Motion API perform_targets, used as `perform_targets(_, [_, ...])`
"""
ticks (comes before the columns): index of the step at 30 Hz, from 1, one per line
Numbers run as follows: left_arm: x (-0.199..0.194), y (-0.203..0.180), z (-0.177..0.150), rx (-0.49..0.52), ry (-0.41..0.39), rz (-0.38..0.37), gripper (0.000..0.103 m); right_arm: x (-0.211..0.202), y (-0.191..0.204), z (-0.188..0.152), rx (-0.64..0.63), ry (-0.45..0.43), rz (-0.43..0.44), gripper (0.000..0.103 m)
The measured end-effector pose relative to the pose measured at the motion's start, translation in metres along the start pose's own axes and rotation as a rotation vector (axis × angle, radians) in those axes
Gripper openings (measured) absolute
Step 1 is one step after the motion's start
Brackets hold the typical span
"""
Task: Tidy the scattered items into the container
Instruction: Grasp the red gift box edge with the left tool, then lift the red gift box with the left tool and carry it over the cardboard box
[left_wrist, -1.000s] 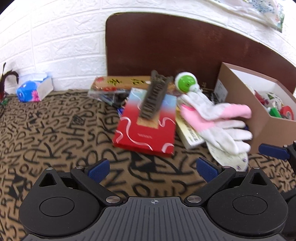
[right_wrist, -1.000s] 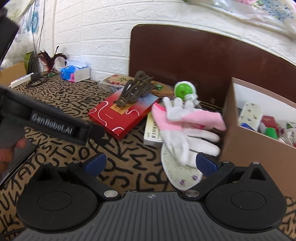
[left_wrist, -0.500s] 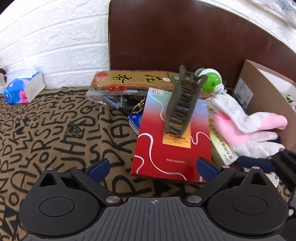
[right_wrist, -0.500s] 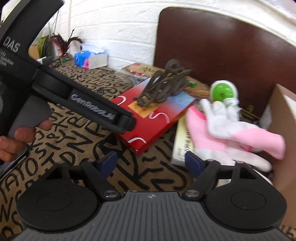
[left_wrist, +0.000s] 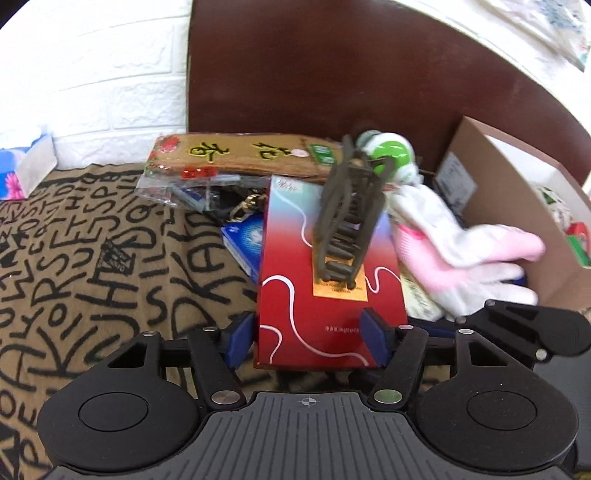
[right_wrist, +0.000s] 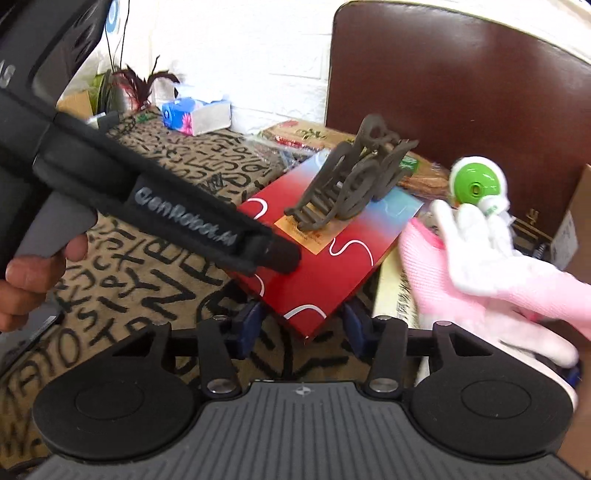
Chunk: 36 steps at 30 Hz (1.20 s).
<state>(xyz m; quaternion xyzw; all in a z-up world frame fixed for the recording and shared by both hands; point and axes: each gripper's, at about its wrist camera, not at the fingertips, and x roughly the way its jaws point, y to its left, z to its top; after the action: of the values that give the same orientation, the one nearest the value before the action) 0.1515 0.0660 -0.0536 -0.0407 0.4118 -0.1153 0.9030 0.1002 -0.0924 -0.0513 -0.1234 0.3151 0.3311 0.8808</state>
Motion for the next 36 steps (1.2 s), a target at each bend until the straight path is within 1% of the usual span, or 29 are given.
perform_targets(5, [-0.032, -0.014, -0.015, -0.011, 0.001, -0.069, 0.065, -0.05, -0.005, -0.011, 0.022, -0.022, 0.031, 0.053])
perform_targets(9, [-0.057, -0.029, -0.036, 0.002, -0.005, -0.119, 0.066, -0.092, -0.002, -0.027, 0.052, -0.033, 0.044, 0.053])
perform_targets(12, [-0.076, -0.042, -0.053, 0.021, -0.007, -0.148, 0.067, -0.122, 0.005, -0.042, 0.036, -0.043, 0.04, 0.053])
perform_targets(13, [-0.081, -0.048, -0.058, 0.035, 0.001, -0.156, 0.072, -0.131, 0.007, -0.047, 0.028, -0.044, 0.039, 0.052])
perform_targets(15, [-0.083, -0.059, -0.07, 0.058, 0.054, -0.203, 0.061, -0.152, 0.014, -0.06, 0.003, -0.066, 0.069, 0.052])
perform_targets(17, [-0.083, -0.073, -0.085, 0.087, 0.091, -0.221, 0.062, -0.163, 0.022, -0.07, -0.023, -0.038, 0.081, 0.053])
perform_targets(19, [-0.081, -0.084, -0.098, 0.133, 0.112, -0.199, 0.069, -0.167, 0.03, -0.084, -0.06, -0.013, 0.067, 0.058])
perform_targets(20, [-0.078, -0.088, -0.103, 0.149, 0.122, -0.183, 0.078, -0.165, 0.032, -0.09, -0.066, -0.001, 0.052, 0.059])
perform_targets(21, [-0.076, -0.089, -0.106, 0.157, 0.127, -0.162, 0.083, -0.164, 0.032, -0.095, -0.062, 0.016, 0.036, 0.06])
perform_targets(23, [-0.071, -0.088, -0.11, 0.164, 0.123, -0.12, 0.084, -0.16, 0.031, -0.1, -0.047, 0.035, 0.022, 0.062])
perform_targets(24, [-0.07, -0.086, -0.11, 0.161, 0.122, -0.109, 0.084, -0.159, 0.029, -0.102, -0.039, 0.037, 0.014, 0.067])
perform_targets(25, [-0.068, -0.084, -0.109, 0.146, 0.121, -0.1, 0.084, -0.158, 0.028, -0.105, -0.034, 0.035, 0.005, 0.07])
perform_targets(26, [-0.066, -0.081, -0.107, 0.126, 0.119, -0.096, 0.084, -0.157, 0.028, -0.106, -0.033, 0.032, -0.003, 0.07])
perform_targets(30, [-0.053, -0.068, -0.1, 0.057, 0.119, -0.109, 0.085, -0.146, 0.026, -0.111, -0.037, 0.033, -0.001, 0.073])
perform_targets(32, [-0.046, -0.066, -0.096, 0.052, 0.12, -0.12, 0.085, -0.138, 0.025, -0.112, -0.053, 0.041, 0.008, 0.073])
perform_targets(36, [-0.029, -0.061, -0.09, 0.038, 0.137, -0.107, 0.085, -0.116, 0.015, -0.111, -0.059, 0.063, 0.033, 0.074])
